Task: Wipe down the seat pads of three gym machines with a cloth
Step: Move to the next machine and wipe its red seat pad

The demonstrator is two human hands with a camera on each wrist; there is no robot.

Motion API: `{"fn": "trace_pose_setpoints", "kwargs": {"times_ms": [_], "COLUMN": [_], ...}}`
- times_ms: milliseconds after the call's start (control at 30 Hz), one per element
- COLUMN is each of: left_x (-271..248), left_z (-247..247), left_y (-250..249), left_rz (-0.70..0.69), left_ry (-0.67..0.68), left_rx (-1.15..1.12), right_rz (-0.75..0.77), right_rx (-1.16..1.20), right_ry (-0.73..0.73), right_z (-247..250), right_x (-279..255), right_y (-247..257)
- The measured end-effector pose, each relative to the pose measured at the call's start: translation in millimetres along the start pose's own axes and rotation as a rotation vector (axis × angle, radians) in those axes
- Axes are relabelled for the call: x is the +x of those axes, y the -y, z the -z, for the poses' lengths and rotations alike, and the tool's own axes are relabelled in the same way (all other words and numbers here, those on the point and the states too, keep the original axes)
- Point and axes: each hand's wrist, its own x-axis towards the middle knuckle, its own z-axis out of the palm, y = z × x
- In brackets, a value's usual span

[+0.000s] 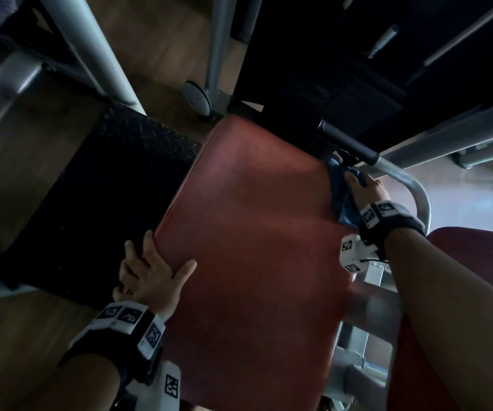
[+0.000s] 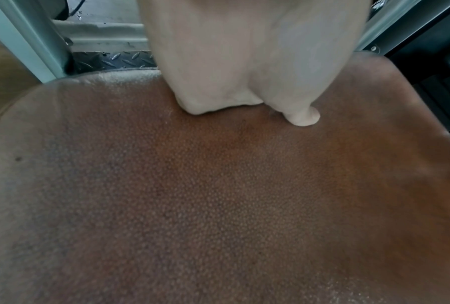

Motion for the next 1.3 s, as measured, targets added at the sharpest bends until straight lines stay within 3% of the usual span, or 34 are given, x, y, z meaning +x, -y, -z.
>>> {"fn": "trace_pose_setpoints", "kwargs": {"times_ms": [100,200,300,433,533,767,867,1000,1133,1300], "left_x": [0,-1,-2,-2,-2,0,0,1,2,2], "left_z": [-2,-4,-4,-3,-1,-2,-3,-1,-1,-1], "left_y": [0,0,-1,-1,-2,-2,-3,-2,0,0], "left_rz": [-0.005,-0.007,-0.001,-0.003,0.007,0.016,0.012,0.013,0.006,0.006], "left_ry": [-0.033,-0.06,-0.048,-0.034,-0.005,-0.019,-0.031,-0.003,0.006,0.017], "left_rx": [0.011,0.001,-0.002,0.002,-0.001,-0.006,-0.001,0.011,0.005,0.006], "right_rz": [0.045,0.228,0.315,0.188,0.105,0.331,0.398,0.279,0.2,0.365], "right_rx": [-0.065,-0.166,-0.177,-0.198,-0.151,-0.226,-0.175,-0.19,-0.178,-0.182], "right_ry": [-0.005,-0.018,-0.019,-0.003,0.018,0.032,0.019,-0.007,0.034,-0.056], "right_z": [-8,-18,-17,-6,-4,-27,-29,-19,-23,-58], "right_x": [1,-7,-9,1,9,-9,-18,-13,-6,-52], "right_y": [28,52,41,6,11,94,94,58,83,142]}}
